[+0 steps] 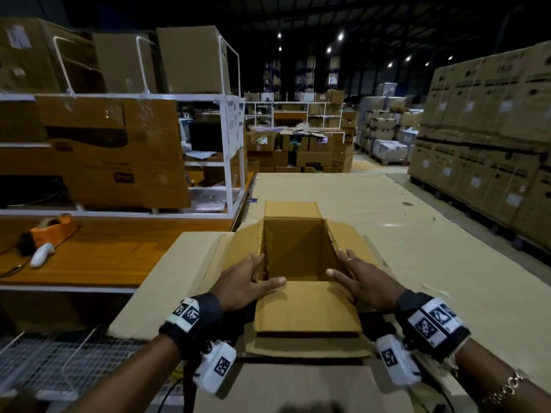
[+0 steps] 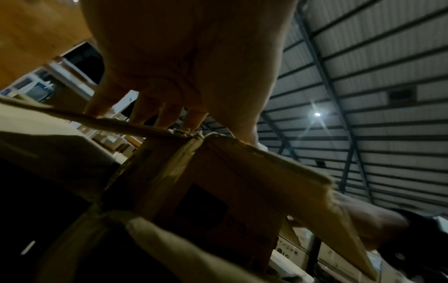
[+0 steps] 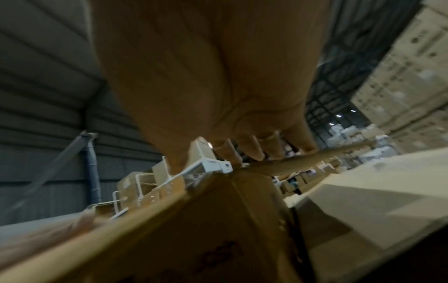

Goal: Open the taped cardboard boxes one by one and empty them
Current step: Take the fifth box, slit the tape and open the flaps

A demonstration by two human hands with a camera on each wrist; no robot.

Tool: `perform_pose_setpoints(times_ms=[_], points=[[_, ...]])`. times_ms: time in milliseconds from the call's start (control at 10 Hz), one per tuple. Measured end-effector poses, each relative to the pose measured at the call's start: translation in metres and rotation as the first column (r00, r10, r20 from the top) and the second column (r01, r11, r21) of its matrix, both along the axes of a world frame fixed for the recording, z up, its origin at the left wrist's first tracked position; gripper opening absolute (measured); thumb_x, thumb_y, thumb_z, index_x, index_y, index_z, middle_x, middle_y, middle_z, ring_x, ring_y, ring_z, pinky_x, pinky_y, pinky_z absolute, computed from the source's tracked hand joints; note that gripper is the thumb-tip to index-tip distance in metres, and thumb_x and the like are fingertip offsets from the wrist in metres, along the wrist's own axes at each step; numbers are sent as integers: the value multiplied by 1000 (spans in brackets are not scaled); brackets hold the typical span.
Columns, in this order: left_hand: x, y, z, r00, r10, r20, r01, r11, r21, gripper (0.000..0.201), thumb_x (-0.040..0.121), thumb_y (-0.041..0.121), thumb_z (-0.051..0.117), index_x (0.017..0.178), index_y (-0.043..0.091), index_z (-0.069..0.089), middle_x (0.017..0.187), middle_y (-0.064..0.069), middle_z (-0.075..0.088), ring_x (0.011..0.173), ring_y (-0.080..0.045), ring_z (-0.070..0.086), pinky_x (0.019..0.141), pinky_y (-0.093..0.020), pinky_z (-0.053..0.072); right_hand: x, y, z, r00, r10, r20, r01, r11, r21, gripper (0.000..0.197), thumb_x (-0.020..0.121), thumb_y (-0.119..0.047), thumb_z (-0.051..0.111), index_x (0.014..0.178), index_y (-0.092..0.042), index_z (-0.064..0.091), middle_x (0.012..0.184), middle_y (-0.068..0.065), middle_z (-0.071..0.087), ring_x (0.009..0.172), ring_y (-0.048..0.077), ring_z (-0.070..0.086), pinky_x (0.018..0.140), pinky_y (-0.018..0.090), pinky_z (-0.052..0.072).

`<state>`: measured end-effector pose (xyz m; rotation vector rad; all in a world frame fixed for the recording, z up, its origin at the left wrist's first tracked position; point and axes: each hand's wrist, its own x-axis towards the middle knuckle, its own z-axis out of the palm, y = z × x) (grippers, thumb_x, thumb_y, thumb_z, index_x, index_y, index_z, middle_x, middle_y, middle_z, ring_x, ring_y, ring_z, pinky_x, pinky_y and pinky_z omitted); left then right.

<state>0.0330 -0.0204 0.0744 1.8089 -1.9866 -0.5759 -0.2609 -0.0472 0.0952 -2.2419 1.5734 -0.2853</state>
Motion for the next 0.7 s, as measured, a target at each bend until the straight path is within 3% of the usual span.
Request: perform_pose_setpoints(times_ms=[100, 200, 300, 500, 600, 700], points=[[-8, 1, 1, 998, -10, 59, 9, 1000, 18, 116, 69, 83, 63, 160, 28, 15, 169, 0, 5, 153, -22, 16, 123, -43, 22, 12, 6, -4, 1000, 3, -27, -3, 1000, 3, 100, 89, -68, 52, 159, -18, 1, 167, 3, 0, 153, 21, 8, 124, 40, 17], [-12, 2, -10, 999, 9, 40, -8, 1000, -18, 118, 69, 78, 68, 160, 22, 17, 169, 1, 4, 154, -20, 14, 124, -40, 22, 15, 5, -11, 1000, -5, -19, 5, 1000, -13, 109, 84, -65, 62, 159, -17, -1, 167, 2, 1, 154, 19, 6, 123, 36, 18], [-10, -2, -21, 999, 38, 25, -37, 998, -47, 120, 66, 79, 70, 160, 23, 20, 168, 4, 7, 152, -20, 21, 122, -39, 27, 14, 6, -11, 1000, 5, 10, -5, 1000, 5, 104, 87, -57, 65, 158, -17, 0, 167, 2, 1, 153, 19, 8, 120, 32, 19], [-8, -5, -15, 1000, 27, -2, -27, 998, -54, 118, 65, 78, 73, 158, 21, 26, 168, 3, 13, 148, -21, 30, 118, -38, 33, 16, 6, -12, 996, -43, -81, 43, 999, -1, 103, 86, -67, 59, 160, -17, 7, 167, 0, -1, 154, 17, 5, 122, 38, 17], [-8, 1, -8, 1000, 17, 2, -17, 999, -41, 114, 65, 76, 74, 156, 22, 32, 166, 1, 22, 144, -22, 37, 114, -38, 38, 17, 7, -1, 993, -42, -109, 44, 999, 19, 99, 86, -65, 61, 159, -17, 15, 166, 2, 17, 150, 22, 21, 118, 39, 27], [-12, 1, 18, 1000, 12, 26, -11, 998, -65, 100, 67, 71, 77, 149, 23, 45, 145, -2, 55, 120, -18, 55, 95, -32, 50, 10, 2, 27, 998, -38, -55, 39, 999, 25, 88, 86, -64, 62, 153, -17, 34, 138, 4, 54, 122, 21, 51, 94, 32, 44]])
